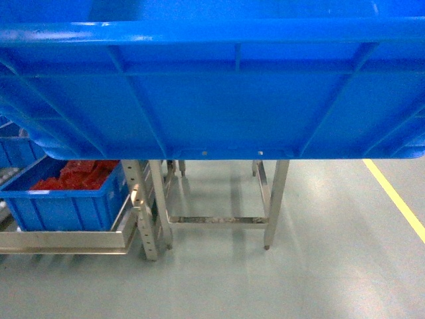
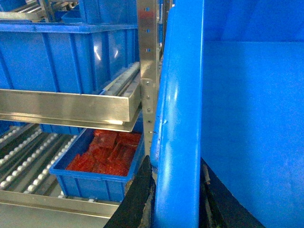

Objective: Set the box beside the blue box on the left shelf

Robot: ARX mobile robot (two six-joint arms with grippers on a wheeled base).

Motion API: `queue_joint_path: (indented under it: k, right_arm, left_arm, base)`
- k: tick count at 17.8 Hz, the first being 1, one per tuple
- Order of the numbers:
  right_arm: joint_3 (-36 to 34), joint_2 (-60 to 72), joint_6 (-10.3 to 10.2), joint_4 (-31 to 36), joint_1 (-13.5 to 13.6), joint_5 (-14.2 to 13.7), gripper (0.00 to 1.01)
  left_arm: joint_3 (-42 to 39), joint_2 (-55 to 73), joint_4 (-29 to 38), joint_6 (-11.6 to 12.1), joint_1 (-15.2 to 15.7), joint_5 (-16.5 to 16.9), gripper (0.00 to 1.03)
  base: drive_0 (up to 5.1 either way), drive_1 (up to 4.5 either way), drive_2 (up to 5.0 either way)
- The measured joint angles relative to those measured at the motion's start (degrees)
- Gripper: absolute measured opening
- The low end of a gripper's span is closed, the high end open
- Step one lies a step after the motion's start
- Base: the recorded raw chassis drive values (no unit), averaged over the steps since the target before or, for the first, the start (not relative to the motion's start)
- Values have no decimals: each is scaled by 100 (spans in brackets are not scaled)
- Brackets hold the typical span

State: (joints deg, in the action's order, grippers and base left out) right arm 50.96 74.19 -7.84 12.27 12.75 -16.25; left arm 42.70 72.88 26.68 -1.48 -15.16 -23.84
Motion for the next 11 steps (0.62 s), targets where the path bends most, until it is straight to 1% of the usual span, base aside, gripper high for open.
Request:
queue_joint_path:
  k: [4, 11]
  right_arm:
    - [0, -2, 2, -15, 0, -2, 21]
    - [0, -4, 2, 13, -2, -13, 21]
  left_arm:
    - [0, 0, -9, 0, 0, 2, 15]
    - [0, 0, 24, 0, 0, -17, 15]
  base:
    - [-441, 47, 420]
    - [-501, 243, 243]
